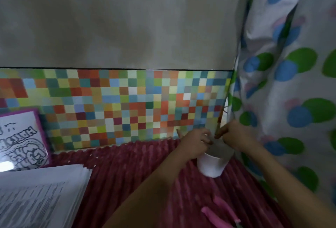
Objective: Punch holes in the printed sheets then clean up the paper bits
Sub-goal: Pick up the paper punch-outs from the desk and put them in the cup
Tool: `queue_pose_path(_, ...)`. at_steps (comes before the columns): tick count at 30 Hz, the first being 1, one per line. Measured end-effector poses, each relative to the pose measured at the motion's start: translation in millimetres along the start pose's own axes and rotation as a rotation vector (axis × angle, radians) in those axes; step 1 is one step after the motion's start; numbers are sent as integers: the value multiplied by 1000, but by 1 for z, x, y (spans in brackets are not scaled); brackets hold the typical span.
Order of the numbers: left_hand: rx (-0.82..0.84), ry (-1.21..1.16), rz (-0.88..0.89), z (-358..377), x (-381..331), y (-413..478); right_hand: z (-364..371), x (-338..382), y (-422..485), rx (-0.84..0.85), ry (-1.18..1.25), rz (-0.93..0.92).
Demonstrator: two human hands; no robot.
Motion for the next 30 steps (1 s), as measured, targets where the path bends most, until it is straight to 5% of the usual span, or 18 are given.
queue_pose_path(5,-103,88,40,-8,-9,-11,6,-6,7,-50,74,-3)
queue_pose_path(11,-333,319,140,-63,-9,-55,25,52,2,-385,415,-219)
queue_pose_path(15,-413,360,-17,-146,47,-113,93,134,-14,-169,641,-358)
queue_pose_path(22,-406,591,-537,-275,165,-221,215,251,-44,246,602,-600)
queue_pose_path(30,-342,701,-627,-276,215,-242,260,287,-48,286,424,-677)
Point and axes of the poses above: each hand's wrist, its own y-axis towards the middle knuckle, its own z-axis out of the palm, x = y × z, the point moved 6 cm from there along y, towards the middle knuckle, and after that the axes turned 8 degrees about z, right-handed, at the moved point
